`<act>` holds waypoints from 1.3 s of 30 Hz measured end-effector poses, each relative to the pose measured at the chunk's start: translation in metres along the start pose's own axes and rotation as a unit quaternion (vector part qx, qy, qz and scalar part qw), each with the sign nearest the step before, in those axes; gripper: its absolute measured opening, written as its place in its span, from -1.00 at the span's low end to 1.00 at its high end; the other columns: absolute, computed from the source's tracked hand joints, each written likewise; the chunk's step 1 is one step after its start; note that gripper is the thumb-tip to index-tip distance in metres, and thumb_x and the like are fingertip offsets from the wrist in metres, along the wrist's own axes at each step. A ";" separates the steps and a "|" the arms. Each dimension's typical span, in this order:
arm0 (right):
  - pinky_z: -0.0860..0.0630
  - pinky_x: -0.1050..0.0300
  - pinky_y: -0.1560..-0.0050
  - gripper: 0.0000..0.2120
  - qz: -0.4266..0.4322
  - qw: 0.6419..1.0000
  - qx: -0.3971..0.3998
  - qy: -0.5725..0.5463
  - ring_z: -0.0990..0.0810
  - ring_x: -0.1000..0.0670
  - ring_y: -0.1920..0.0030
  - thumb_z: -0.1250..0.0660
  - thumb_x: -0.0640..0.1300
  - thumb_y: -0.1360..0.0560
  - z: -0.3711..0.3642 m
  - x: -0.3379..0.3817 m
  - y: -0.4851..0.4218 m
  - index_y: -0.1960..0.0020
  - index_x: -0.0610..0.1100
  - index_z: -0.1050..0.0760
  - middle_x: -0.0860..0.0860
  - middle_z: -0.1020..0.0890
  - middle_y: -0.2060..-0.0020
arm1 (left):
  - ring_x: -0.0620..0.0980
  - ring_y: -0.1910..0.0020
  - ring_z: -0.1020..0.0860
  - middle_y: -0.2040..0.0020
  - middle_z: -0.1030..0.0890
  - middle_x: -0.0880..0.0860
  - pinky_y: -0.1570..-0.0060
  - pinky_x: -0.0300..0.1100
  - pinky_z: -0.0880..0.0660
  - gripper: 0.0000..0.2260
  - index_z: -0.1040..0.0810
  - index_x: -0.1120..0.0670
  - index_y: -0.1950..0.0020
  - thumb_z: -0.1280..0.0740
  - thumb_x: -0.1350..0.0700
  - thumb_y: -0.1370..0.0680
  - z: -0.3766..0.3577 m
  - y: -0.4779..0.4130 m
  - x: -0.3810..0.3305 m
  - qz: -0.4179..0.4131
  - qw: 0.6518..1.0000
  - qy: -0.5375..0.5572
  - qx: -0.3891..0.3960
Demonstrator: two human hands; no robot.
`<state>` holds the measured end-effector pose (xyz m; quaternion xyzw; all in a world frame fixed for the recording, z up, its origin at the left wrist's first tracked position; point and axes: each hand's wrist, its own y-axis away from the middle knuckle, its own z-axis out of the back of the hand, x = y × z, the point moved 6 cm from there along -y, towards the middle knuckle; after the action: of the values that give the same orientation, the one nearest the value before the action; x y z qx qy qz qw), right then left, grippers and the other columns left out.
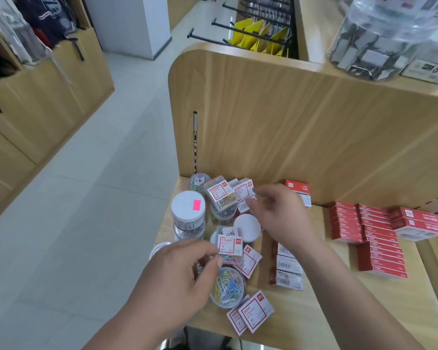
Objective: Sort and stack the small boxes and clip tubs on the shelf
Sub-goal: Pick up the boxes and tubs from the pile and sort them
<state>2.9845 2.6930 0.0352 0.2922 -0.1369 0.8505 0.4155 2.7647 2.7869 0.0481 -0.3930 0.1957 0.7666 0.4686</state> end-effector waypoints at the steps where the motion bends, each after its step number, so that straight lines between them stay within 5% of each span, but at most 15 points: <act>1: -0.54 0.08 -0.06 -0.68 0.012 1.000 -0.002 0.017 -0.61 0.02 -0.06 -0.44 0.04 -0.50 -0.001 0.005 -0.010 -0.22 0.00 -0.63 0.05 -0.66 -0.04 | -0.18 0.29 -0.54 0.20 -0.59 -0.19 0.29 -0.12 -0.53 -0.93 -0.61 -0.15 0.04 -0.37 -0.09 -0.54 -0.003 -0.005 -0.005 -0.011 1.000 -0.005 0.003; 8: -0.58 0.07 -0.05 -0.48 0.017 0.993 0.093 0.070 -0.63 -0.09 -0.14 -0.45 -0.09 -0.49 -0.024 0.011 -0.033 -0.43 0.09 -0.48 -0.01 -0.64 -0.23 | -0.24 0.28 -0.50 0.19 -0.57 -0.19 0.30 -0.31 -0.40 -0.90 -0.60 -0.15 0.00 -0.36 -0.12 -0.54 -0.011 -0.018 -0.013 -0.034 0.999 -0.033 0.021; 17: -0.56 -0.01 0.07 -0.61 0.042 0.998 -0.040 0.034 -0.61 -0.11 -0.01 -0.48 -0.01 -0.41 -0.013 0.008 -0.025 -0.21 -0.01 -0.53 -0.04 -0.60 0.00 | -0.22 0.28 -0.53 0.20 -0.56 -0.20 0.31 -0.35 -0.38 -0.94 -0.62 -0.13 0.01 -0.38 -0.06 -0.55 -0.022 -0.024 -0.015 -0.025 0.999 -0.029 0.011; 20: -0.56 0.07 0.01 -0.63 0.046 0.991 -0.100 -0.077 -0.59 0.06 0.00 -0.47 -0.02 -0.38 0.030 0.014 -0.010 -0.17 0.07 -0.52 0.07 -0.58 0.00 | -0.25 0.22 -0.51 0.16 -0.55 -0.23 0.25 -0.40 -0.37 -0.97 -0.61 -0.13 0.01 -0.39 -0.01 -0.56 -0.033 -0.034 -0.022 -0.021 0.998 -0.050 0.018; 23: -0.59 0.14 0.02 -0.64 -0.014 0.977 -0.113 -0.178 -0.63 0.12 0.06 -0.53 -0.15 -0.36 0.078 -0.003 0.014 -0.06 0.14 -0.52 0.09 -0.57 0.00 | -0.19 0.16 -0.51 0.09 -0.55 -0.17 0.15 -0.16 -0.51 -0.92 -0.62 -0.10 -0.05 -0.38 -0.01 -0.57 -0.048 -0.052 -0.029 -0.034 0.995 -0.092 0.023; 29: -0.62 0.11 0.30 -0.66 -0.136 0.902 -0.066 -0.403 -0.67 -0.01 0.28 -0.55 -0.40 -0.39 0.081 -0.068 0.056 -0.08 -0.13 -0.59 0.01 -0.70 0.26 | 0.03 -0.25 -0.44 -0.16 -0.54 -0.10 -0.14 -0.03 -0.49 -0.75 -0.58 -0.07 -0.16 -0.34 0.12 -0.50 -0.104 -0.112 -0.038 -0.083 0.952 -0.278 0.102; 33: -0.69 0.02 0.16 -0.78 -0.172 0.873 -0.085 -0.449 -0.67 -0.15 0.22 -0.43 -0.37 -0.52 0.082 -0.097 0.068 -0.09 -0.13 -0.62 -0.16 -0.63 0.20 | 0.03 -0.17 -0.36 -0.14 -0.59 -0.15 -0.14 -0.02 -0.47 -0.59 -0.57 -0.10 -0.25 -0.29 0.11 -0.41 -0.131 -0.129 -0.032 -0.091 0.923 -0.342 0.155; 39: -0.70 -0.04 0.15 -0.79 -0.194 0.860 -0.085 -0.464 -0.72 -0.29 0.17 -0.43 -0.31 -0.54 0.088 -0.106 0.073 -0.12 -0.09 -0.63 -0.31 -0.62 0.04 | 0.01 0.01 -0.38 -0.01 -0.65 -0.16 0.03 -0.09 -0.42 -0.73 -0.66 -0.15 -0.11 -0.36 0.12 -0.47 -0.124 -0.134 -0.060 -0.128 0.929 -0.323 0.130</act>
<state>3.0124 2.5394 0.0407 0.6373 -0.3260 0.5040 0.4833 2.9484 2.7355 0.0283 -0.0820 0.0795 0.7534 0.6475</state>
